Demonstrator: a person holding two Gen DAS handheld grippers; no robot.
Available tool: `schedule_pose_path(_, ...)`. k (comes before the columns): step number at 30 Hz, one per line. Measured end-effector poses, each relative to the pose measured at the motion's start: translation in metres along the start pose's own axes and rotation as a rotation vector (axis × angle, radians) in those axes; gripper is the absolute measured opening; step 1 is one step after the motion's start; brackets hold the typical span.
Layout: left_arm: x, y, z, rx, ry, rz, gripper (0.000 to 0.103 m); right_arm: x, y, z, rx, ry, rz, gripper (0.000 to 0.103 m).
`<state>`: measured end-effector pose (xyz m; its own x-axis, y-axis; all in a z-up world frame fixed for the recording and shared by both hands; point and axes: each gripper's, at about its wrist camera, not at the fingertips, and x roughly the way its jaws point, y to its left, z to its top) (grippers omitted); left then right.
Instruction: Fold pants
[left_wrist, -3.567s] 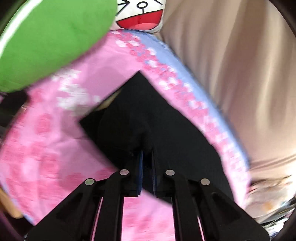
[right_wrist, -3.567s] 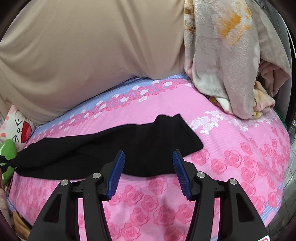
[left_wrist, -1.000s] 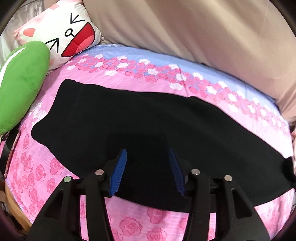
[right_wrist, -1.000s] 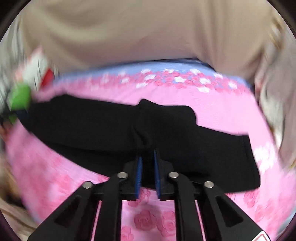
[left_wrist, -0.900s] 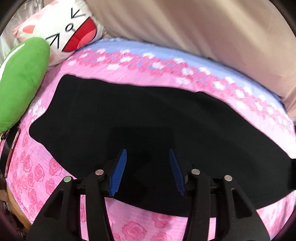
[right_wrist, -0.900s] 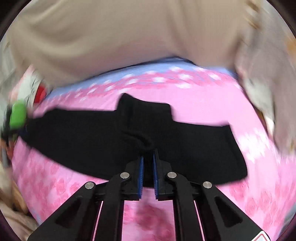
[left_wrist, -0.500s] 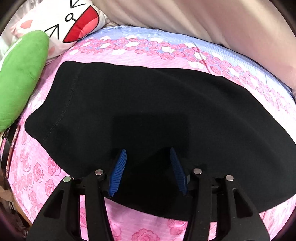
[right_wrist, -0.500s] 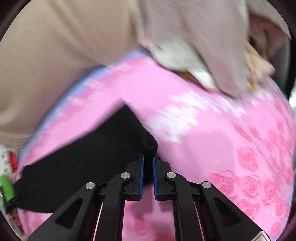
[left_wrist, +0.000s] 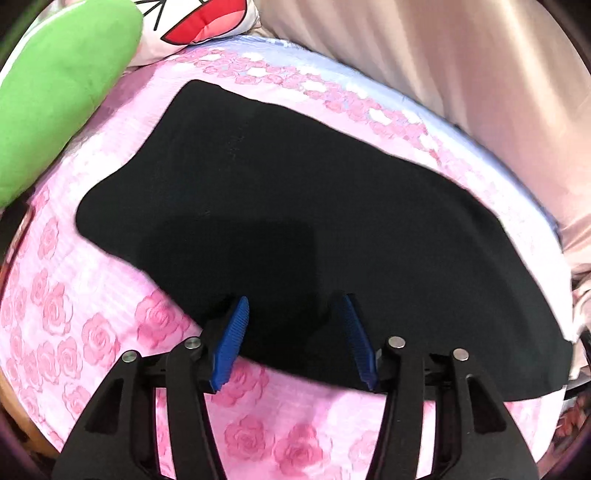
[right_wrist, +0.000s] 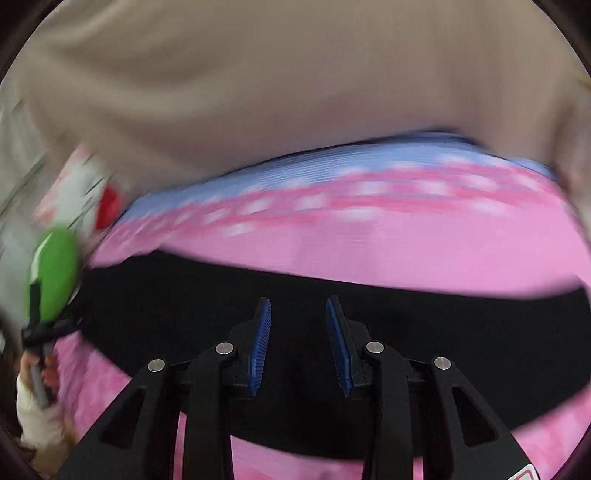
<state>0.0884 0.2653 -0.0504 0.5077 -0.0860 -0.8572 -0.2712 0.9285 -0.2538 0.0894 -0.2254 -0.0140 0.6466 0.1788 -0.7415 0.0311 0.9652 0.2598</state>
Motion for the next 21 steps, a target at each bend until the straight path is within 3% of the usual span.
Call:
schedule_pose_path(2,-0.013,0.012,0.000,-0.018,-0.026,-0.052,0.055,0.050,0.054,0.025,-0.117,0.064,0.099,0.032)
schedule_pose_path(3,-0.015,0.020,0.002,-0.036,-0.035,-0.057,0.062,0.080,0.084,0.039,-0.173,0.087,0.129,0.033)
schedule_pose_path(5,-0.016,0.043,0.006,-0.099,-0.040,-0.092,0.065,0.129,0.122,0.060,-0.263,0.136,0.155,0.048)
schedule_pose_path(7,-0.012,0.058,0.005,-0.146,-0.014,-0.171,0.065,0.178,0.159,0.076,-0.333,0.174,0.129,0.054)
schedule_pose_path(11,-0.011,0.076,0.002,-0.191,-0.030,-0.276,0.064,0.231,0.190,0.080,-0.380,0.266,0.117,0.056)
schedule_pose_path(12,-0.008,0.075,0.001,-0.177,-0.028,-0.275,0.057,0.242,0.193,0.073,-0.368,0.303,0.131,0.051)
schedule_pose_path(13,-0.005,0.074,0.000,-0.158,-0.025,-0.254,0.035,0.252,0.195,0.073,-0.354,0.330,0.167,0.028)
schedule_pose_path(14,-0.003,0.073,-0.002,-0.137,-0.024,-0.191,0.020,0.244,0.192,0.064,-0.348,0.330,0.200,0.014)
schedule_pose_path(15,-0.004,0.074,-0.004,-0.121,-0.032,-0.146,0.005,0.239,0.196,0.067,-0.356,0.314,0.195,0.014)
schedule_pose_path(18,-0.006,0.084,-0.008,-0.146,-0.020,-0.193,0.006,0.205,0.205,0.087,-0.378,0.181,0.205,0.012)
schedule_pose_path(19,-0.005,0.084,-0.008,-0.138,-0.021,-0.195,0.007,0.209,0.202,0.091,-0.386,0.151,0.170,0.011)
schedule_pose_path(21,-0.007,0.081,-0.009,-0.122,-0.031,-0.187,0.009,0.245,0.192,0.093,-0.397,0.187,-0.014,0.010)
